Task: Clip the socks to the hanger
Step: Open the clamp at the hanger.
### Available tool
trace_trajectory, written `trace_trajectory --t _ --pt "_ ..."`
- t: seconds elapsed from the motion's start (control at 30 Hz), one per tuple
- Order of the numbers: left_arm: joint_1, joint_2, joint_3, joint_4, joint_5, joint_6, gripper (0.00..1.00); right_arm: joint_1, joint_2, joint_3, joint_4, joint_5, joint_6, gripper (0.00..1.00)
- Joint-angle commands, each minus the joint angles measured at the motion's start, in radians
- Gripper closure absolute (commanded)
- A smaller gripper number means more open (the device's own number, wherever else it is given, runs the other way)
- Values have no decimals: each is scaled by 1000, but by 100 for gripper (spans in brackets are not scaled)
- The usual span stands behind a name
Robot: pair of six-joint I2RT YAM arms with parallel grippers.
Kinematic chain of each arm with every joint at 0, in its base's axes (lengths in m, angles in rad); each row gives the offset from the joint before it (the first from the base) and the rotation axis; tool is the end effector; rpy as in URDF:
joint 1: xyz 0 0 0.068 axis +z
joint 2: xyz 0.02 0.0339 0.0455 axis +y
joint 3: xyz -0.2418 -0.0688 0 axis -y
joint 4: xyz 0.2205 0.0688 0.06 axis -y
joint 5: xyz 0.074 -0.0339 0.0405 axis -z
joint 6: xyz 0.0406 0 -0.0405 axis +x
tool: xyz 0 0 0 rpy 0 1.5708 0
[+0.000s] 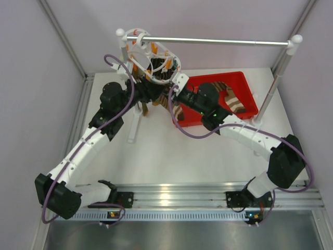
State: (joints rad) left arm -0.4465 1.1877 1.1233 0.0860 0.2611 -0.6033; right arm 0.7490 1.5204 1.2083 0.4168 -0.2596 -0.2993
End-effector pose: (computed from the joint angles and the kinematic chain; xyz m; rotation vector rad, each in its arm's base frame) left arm 0.2360 -0.1246 0.3859 0.0903 1.6415 -1.0195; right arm 0.2483 0.2451 0.3562 -0.9256 1.1728 0.5543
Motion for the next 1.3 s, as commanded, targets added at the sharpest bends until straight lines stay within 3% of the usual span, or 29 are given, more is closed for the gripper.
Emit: trace_trajectory --t 0.0,0.1,0.73,0.87,1.03,1.1,1.13,1.27 --pt "-4 -7 49 -26 -100 11 39 24 -52 2 13 26 -14 100" --pt "-9 -13 55 -63 -150 13 39 29 -51 2 11 36 -17 100" --pt "-43 1 75 -6 -155 -55 43 76 -37 11 -3 79 -86 100" --pt "-44 13 104 -41 -189 -75 52 88 -35 5 2 85 -112 100" --pt "-44 21 122 -69 -212 -66 74 90 -40 4 -15 91 -120 100" --pt "-44 23 121 -72 -215 -62 80 85 -46 7 -30 89 -118 94" --pt "-44 23 118 -74 -215 -55 88 82 -48 5 -42 88 -104 86" --pt "-43 24 110 -75 -200 -44 100 23 -66 11 -95 -7 -54 69"
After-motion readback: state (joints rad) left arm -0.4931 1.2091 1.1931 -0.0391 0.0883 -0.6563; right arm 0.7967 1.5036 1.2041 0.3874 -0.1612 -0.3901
